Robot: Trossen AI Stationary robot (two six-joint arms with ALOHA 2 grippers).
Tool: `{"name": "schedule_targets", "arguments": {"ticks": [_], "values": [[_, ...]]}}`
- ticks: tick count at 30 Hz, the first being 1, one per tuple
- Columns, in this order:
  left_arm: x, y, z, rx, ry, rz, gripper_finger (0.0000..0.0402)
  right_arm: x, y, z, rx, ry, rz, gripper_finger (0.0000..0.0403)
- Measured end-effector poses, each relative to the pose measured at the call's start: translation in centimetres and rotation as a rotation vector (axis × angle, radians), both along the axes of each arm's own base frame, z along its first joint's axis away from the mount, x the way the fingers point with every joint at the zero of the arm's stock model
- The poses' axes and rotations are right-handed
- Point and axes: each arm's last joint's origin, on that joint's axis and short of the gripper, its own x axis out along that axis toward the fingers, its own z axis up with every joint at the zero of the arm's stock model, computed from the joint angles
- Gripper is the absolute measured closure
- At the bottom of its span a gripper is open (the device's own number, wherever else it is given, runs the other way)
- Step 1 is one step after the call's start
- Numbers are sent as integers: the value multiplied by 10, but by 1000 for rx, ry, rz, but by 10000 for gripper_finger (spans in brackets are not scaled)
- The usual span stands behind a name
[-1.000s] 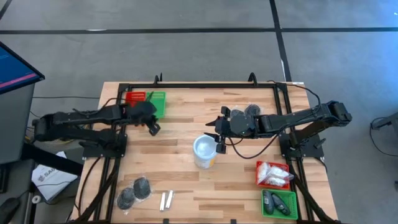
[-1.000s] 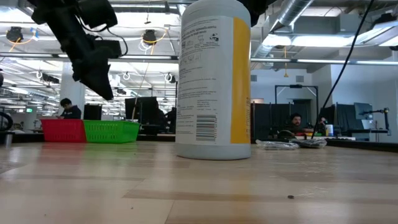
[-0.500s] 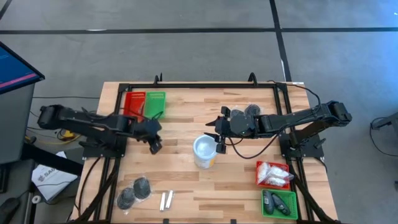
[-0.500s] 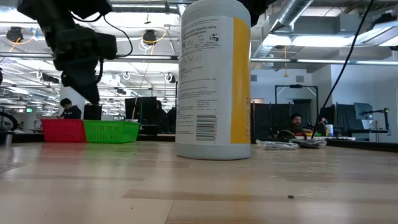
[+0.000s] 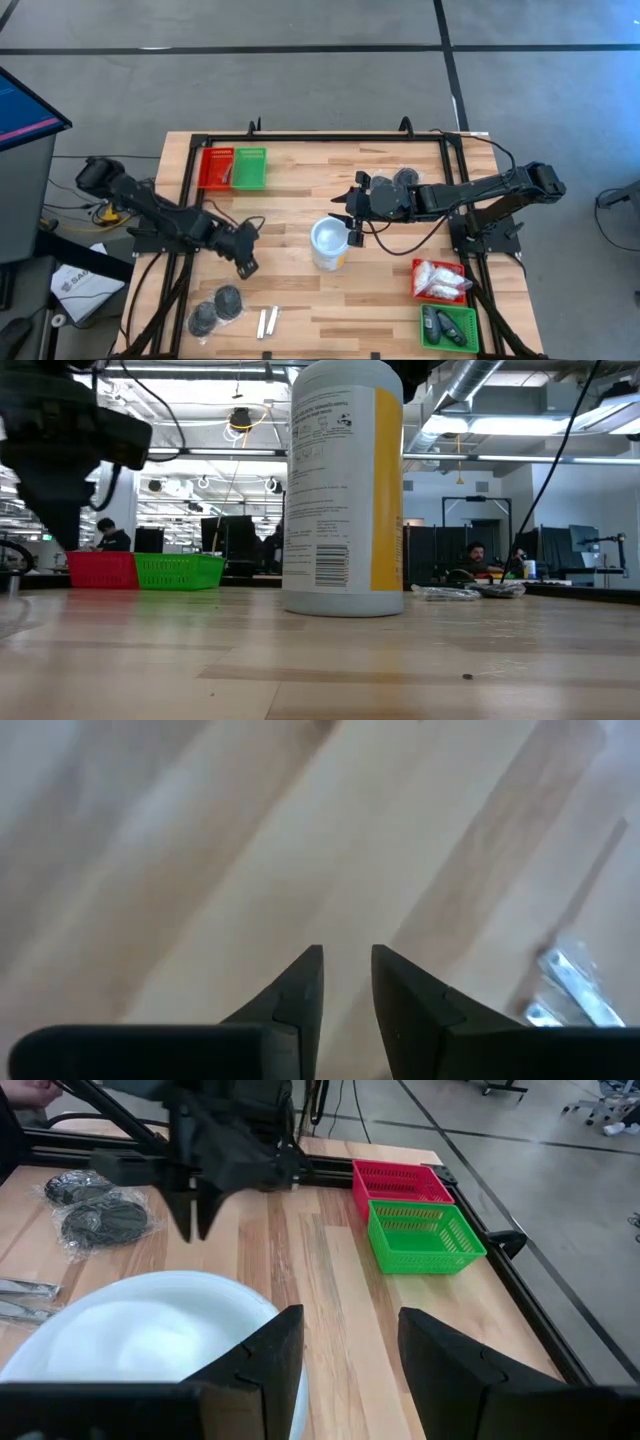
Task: Pick & Place Travel size toiletries
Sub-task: Put the silver nail clipper into the top red basket
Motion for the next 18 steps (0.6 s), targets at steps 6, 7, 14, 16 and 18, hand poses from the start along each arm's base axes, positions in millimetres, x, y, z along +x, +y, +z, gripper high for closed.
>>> {"name": "schedule_targets", "arguments": {"ticks": [6,7,14,16,18], "values": [[1,-24,-7,-79,-5,37,321,0,0,0,0,0,0,249],[1,-27,-8,-95,-5,42,321,0,0,0,0,0,0,249],[6,-47,-21,-217,41,57,321,0,0,0,0,3,0,249],[8,-53,-25,-244,47,54,321,0,0,0,0,3,0,249],[11,-59,-27,-272,28,55,321,0,0,0,0,3,0,249]]}}
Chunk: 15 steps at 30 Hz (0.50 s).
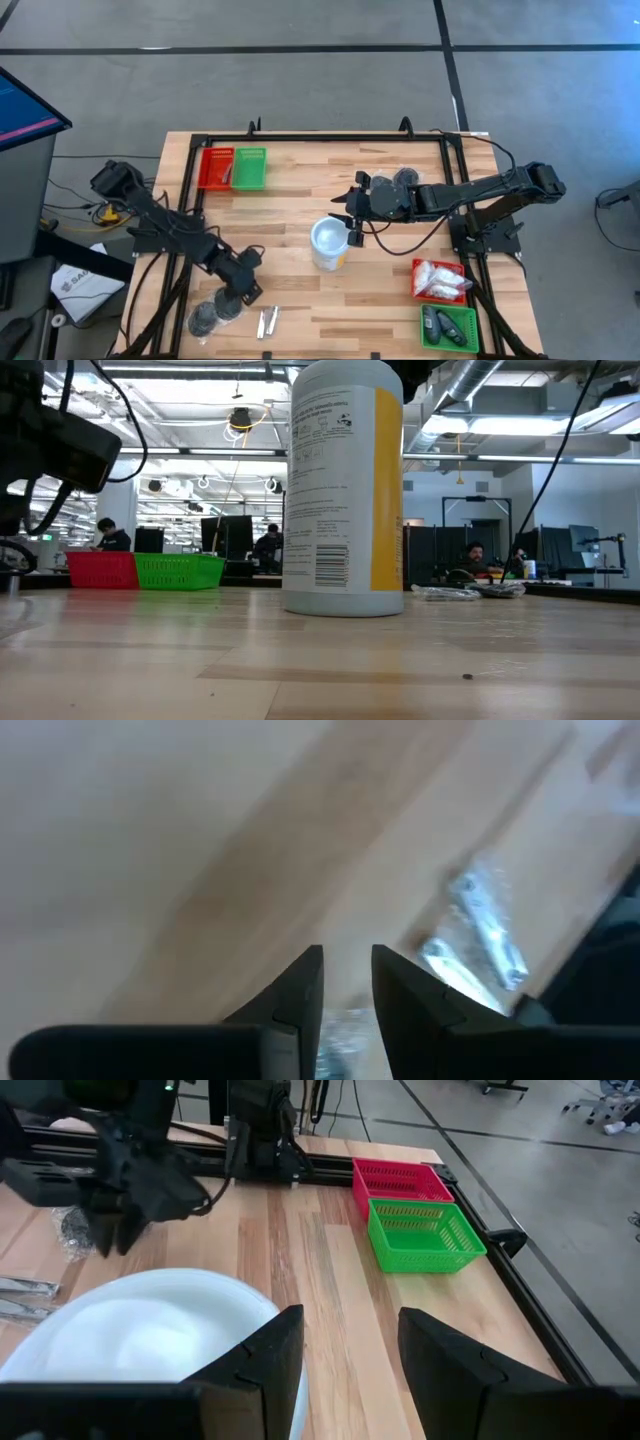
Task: Pick & Place Travel size toiletries
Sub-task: Put the silver nail clipper into the top red basket
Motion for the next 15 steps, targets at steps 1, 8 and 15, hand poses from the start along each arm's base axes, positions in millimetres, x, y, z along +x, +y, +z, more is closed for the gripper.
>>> {"name": "schedule_targets", "arguments": {"ticks": [1,8,15], "values": [[2,-2,-1,-14,-8,7,321,0,0,0,0,0,0,249],[7,-15,-8,-100,-12,47,321,0,0,-1,-1,7,1,249],[22,-34,-5,-146,15,29,321,-1,0,-2,-4,25,1,249]]}}
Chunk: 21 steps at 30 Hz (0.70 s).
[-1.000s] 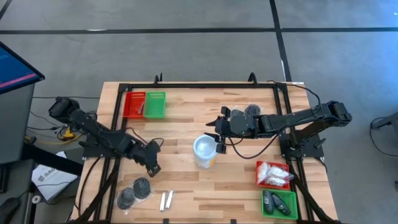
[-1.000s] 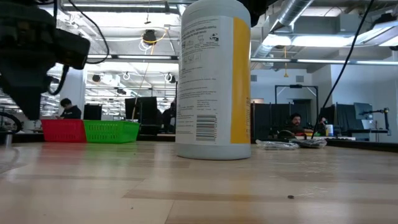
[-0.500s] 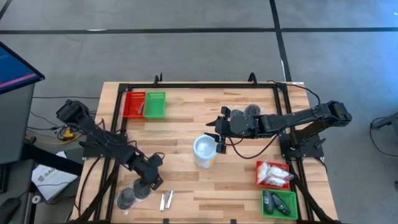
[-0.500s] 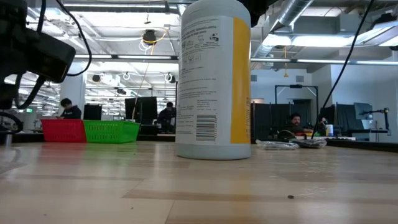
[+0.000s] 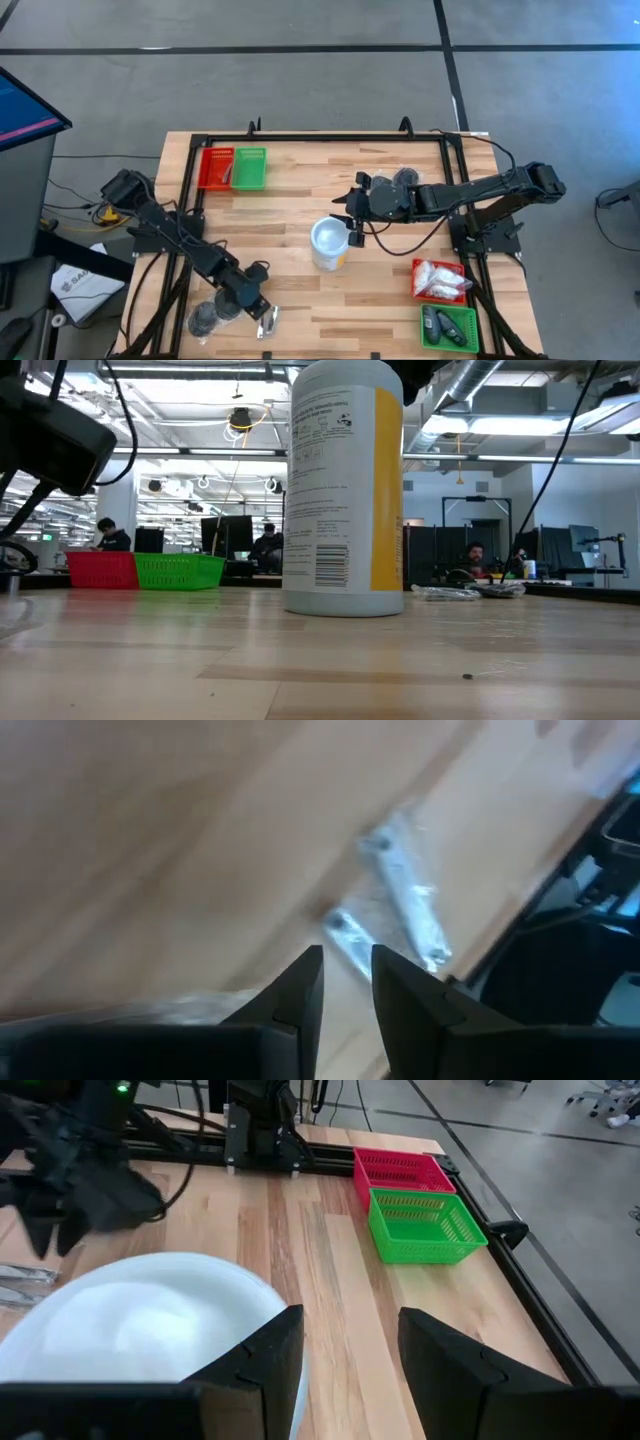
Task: Pick & Place Travel size toiletries
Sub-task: Put the silver nail clipper into the top red basket
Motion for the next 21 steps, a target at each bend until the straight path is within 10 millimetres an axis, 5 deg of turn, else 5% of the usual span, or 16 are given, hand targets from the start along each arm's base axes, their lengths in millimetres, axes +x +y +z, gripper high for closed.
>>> {"name": "schedule_targets", "arguments": {"ticks": [21], "values": [[24,-22,-5,-77,92,16,321,-2,0,-3,2,31,-2,249]]}}
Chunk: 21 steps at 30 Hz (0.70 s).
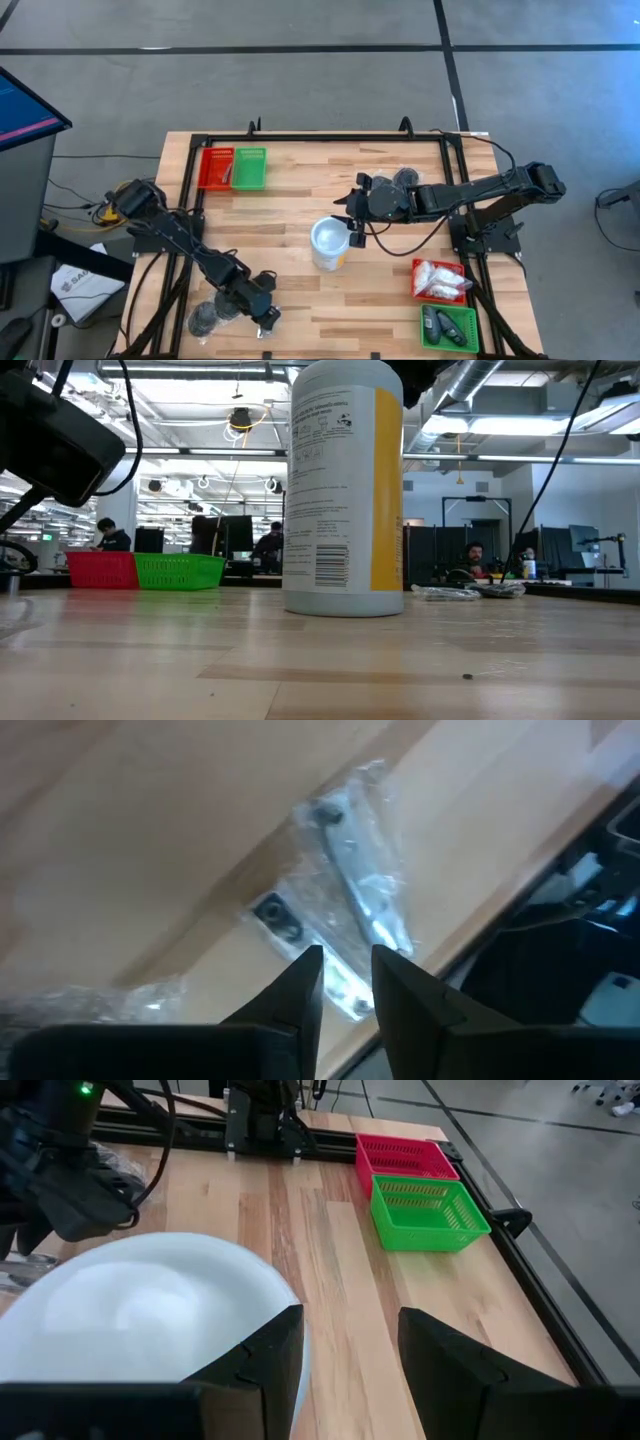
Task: Pick & Place Travel size toiletries
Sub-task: Put the silver nail clipper into the top red basket
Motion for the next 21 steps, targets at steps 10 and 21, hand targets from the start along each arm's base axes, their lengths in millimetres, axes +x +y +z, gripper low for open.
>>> {"name": "schedule_targets", "arguments": {"ticks": [10,21], "values": [[-1,-1,0,-51,53,18,316,-1,0,-1,-2,12,0,249],[-3,2,-2,-38,111,79,257,-1,2,-2,12,16,-3,249]]}}
